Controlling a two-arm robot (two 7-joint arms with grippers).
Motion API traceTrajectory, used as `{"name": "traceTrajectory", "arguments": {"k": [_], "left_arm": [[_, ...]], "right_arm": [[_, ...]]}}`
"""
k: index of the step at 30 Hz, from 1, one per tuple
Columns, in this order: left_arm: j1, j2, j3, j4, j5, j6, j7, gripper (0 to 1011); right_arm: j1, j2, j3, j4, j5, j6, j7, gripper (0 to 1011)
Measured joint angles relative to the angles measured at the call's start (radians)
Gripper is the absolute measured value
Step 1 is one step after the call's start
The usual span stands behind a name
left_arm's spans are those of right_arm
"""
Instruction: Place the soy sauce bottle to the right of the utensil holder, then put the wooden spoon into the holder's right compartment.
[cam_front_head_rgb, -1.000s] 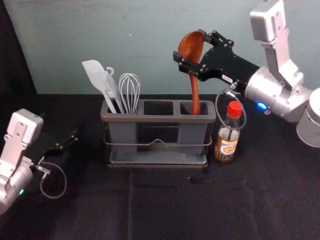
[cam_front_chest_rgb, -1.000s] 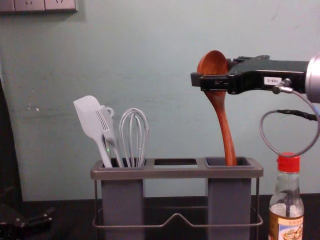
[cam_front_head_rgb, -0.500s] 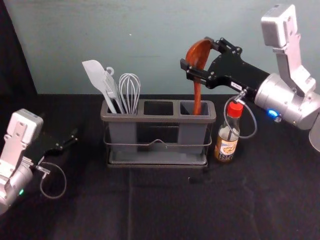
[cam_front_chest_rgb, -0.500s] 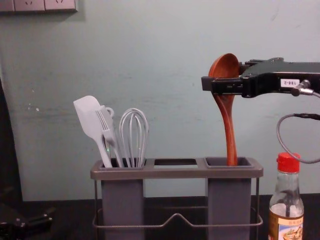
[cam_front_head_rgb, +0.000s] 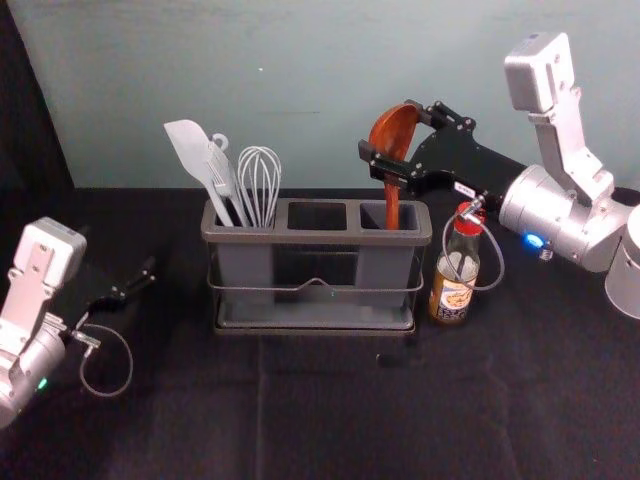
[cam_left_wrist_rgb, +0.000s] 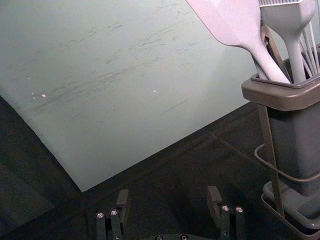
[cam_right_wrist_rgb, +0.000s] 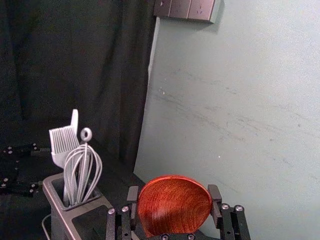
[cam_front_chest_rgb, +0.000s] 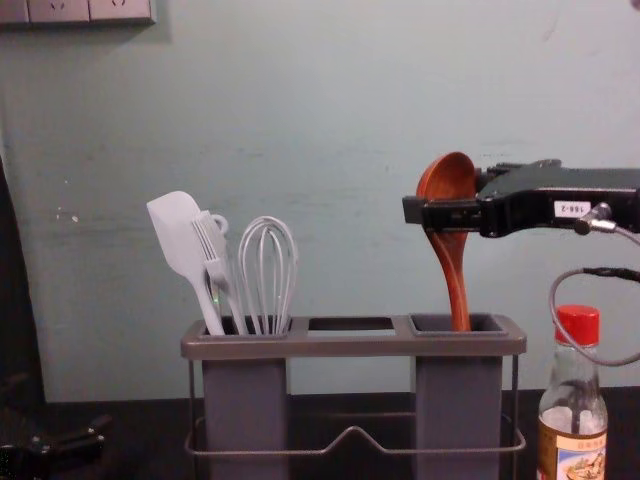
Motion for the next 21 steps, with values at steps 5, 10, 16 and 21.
{"name": "traceTrajectory", "arguments": {"k": [5,10,16,21], "left_arm": [[0.0,0.0,0.0,0.0,0.0,0.0,0.0,1012],[0.0,0.0,0.0,0.0,0.0,0.0,0.0,1011],[0.0,0.0,0.0,0.0,0.0,0.0,0.0,1012],[0.0,0.0,0.0,0.0,0.0,0.0,0.0,1012]], "right_arm": [[0.008,-0.007,-0.009,0.02,0.005,0.008,0.001,847],[0.011,-0.012,-0.022,0.036,0.004,0.01,0.005,847],[0.01,-0.015,-0.031,0.046,-0.002,0.007,0.005,847],[0.007,-0.01,-0.033,0.047,-0.012,0.007,0.0,847]]}}
